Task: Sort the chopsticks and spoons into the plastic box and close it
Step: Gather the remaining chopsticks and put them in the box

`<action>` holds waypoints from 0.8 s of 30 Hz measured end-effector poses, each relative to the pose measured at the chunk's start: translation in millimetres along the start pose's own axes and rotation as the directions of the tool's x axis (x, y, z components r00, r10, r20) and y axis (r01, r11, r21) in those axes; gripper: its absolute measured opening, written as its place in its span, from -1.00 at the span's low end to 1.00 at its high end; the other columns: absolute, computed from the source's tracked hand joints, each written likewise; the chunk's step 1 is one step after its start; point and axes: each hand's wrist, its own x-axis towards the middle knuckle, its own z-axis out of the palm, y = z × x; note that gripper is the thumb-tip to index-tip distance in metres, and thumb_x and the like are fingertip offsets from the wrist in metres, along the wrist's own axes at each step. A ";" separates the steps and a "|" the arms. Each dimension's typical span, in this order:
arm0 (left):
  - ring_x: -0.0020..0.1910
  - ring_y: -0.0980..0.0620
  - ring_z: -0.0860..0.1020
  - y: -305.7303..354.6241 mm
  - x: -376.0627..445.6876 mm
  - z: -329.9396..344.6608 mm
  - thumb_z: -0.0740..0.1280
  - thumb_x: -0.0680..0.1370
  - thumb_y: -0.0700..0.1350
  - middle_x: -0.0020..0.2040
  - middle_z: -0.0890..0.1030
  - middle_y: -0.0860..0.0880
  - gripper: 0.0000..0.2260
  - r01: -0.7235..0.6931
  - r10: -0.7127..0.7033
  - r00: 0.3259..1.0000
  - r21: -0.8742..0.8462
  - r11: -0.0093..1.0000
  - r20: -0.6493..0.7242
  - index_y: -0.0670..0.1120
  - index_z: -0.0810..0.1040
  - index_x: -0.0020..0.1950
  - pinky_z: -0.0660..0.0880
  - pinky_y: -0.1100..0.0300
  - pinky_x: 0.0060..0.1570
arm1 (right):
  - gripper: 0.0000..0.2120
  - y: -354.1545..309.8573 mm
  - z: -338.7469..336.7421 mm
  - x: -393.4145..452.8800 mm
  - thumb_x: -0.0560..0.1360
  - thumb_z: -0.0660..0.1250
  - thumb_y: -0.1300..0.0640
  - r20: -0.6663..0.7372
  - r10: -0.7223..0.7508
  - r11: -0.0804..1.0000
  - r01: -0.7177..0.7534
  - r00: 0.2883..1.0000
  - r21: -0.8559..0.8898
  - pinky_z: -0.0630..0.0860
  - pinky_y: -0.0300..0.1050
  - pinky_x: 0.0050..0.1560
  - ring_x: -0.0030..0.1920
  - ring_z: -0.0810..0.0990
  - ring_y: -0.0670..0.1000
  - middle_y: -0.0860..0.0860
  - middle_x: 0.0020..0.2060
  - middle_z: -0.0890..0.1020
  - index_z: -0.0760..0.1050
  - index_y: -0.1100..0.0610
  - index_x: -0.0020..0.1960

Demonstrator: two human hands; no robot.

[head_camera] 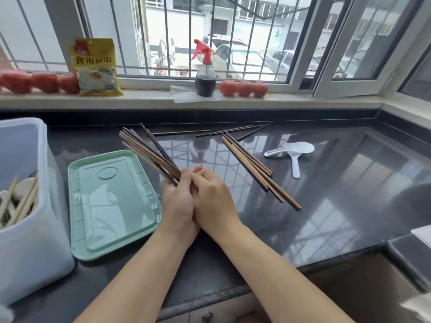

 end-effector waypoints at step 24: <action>-0.47 -0.08 0.40 7.2 8.4 -10.6 0.29 0.68 -0.12 -0.39 0.38 -0.07 -0.83 -0.373 0.283 0.927 0.544 0.751 0.245 -0.08 0.37 -0.07 0.45 -0.03 -0.40 | -0.92 107.0 -76.7 -4.7 0.49 0.44 0.10 -0.123 0.214 0.733 -0.242 0.969 -0.636 0.46 0.08 -0.09 -0.10 0.44 0.17 0.05 -0.19 0.59 0.67 0.09 -0.14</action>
